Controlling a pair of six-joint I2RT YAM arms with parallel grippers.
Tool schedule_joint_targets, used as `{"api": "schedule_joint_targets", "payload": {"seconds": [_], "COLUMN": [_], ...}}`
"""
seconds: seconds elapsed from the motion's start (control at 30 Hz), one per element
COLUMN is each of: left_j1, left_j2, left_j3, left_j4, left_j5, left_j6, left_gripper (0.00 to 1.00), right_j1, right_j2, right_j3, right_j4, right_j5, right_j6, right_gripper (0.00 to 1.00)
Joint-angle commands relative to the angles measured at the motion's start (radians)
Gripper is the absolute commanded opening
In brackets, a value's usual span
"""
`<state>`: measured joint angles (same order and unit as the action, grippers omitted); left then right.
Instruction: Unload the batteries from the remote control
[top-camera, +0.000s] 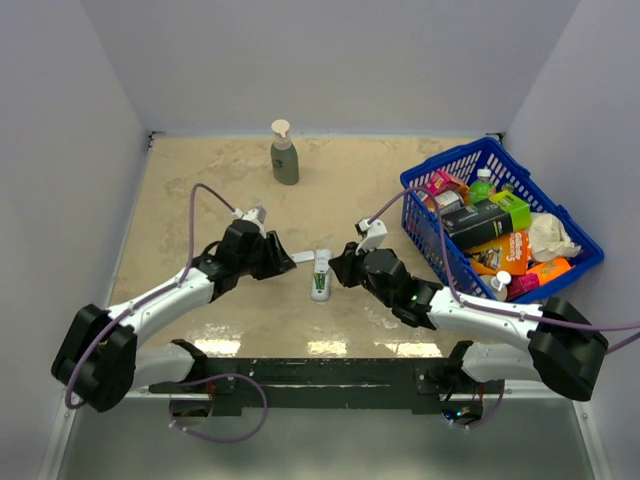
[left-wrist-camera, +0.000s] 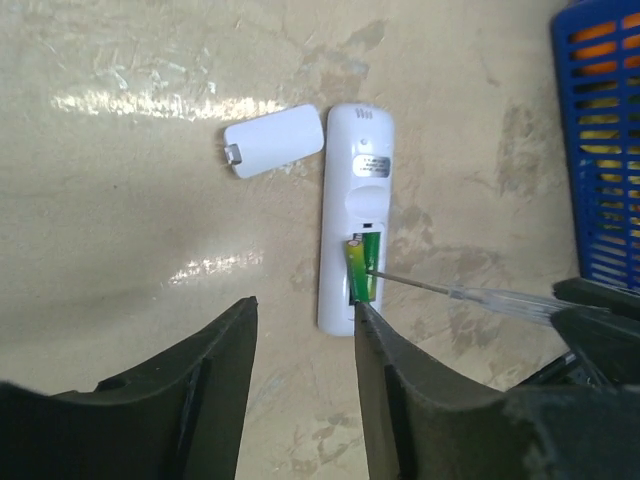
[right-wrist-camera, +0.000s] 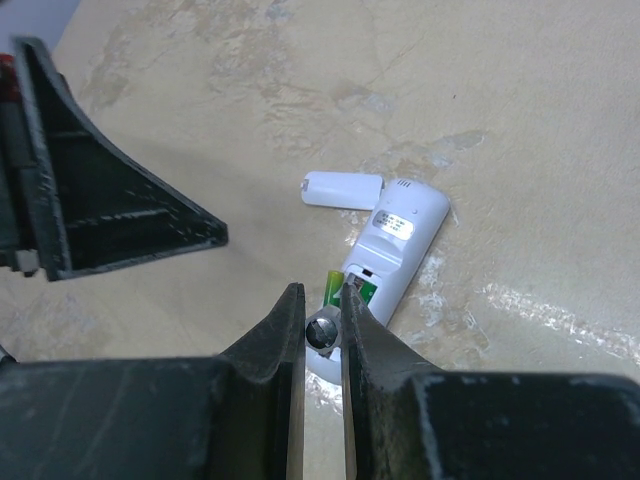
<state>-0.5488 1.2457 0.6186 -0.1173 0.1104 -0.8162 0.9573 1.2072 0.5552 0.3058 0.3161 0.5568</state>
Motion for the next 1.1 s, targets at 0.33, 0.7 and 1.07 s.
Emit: {"api": "schedule_joint_targets", "payload": {"seconds": [0.33,0.7,1.07], "left_j1": [0.024,0.009,0.009], "left_j2": [-0.163,-0.131,-0.078], "left_j3": [-0.08,-0.082,-0.062], "left_j4": [0.018,0.073,0.082], "left_j5": [0.057,0.089,0.072], "left_j6": [0.012,-0.012,0.002], "left_gripper": [0.58,0.6,0.6], "right_j1": [0.014,0.014,0.014], "right_j2": [-0.023,-0.037,0.005], "right_j3": [0.104,0.109,0.163], "right_j4": [-0.152,-0.18,-0.125], "right_j5": [-0.029,-0.038,-0.008], "right_j6": [-0.006,-0.047,-0.129], "right_gripper": [0.0,0.0,0.0]}}
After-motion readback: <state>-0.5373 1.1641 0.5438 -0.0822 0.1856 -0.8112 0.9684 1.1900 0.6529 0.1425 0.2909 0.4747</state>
